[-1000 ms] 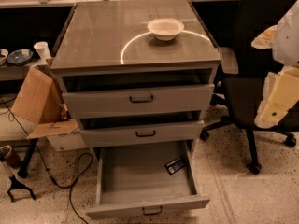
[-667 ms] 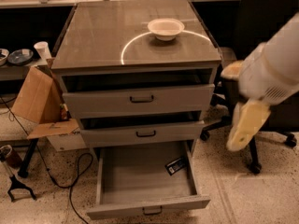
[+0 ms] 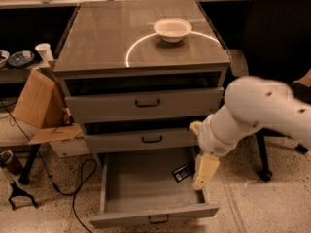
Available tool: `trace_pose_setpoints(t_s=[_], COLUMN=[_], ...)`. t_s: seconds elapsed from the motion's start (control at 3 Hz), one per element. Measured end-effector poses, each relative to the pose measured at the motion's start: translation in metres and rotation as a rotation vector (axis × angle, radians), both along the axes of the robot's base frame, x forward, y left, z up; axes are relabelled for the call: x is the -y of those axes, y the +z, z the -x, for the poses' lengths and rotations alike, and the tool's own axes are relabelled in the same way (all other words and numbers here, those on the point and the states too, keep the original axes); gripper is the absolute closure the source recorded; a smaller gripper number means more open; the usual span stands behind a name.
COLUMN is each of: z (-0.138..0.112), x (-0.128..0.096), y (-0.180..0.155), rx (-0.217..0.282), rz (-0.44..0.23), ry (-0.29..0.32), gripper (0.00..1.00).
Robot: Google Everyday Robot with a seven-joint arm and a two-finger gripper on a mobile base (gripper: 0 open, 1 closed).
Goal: Pick rxbar blueberry from bottom drawer and place on counter
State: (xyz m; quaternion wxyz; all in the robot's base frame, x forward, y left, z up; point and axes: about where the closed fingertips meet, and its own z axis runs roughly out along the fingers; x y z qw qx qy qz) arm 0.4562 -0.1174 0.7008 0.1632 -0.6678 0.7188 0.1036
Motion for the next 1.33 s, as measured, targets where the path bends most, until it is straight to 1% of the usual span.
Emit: trace_pose_setpoints(t_s=[0.33,0.67,1.0,1.33], z=[-0.017,-0.026,-0.022,-0.034], x=[-0.035,-0.037,-0.035,-0.025], y=[-0.120,-0.114,-0.113,-0.118], rx=[-0.052,-0.021,-0.031,0.026], rz=[0.009,-0.011,-0.005,0.079], ry=[-0.034,-0.053,-0.045,-0.106], gripper=[0.00,0.00,0.00,0.00])
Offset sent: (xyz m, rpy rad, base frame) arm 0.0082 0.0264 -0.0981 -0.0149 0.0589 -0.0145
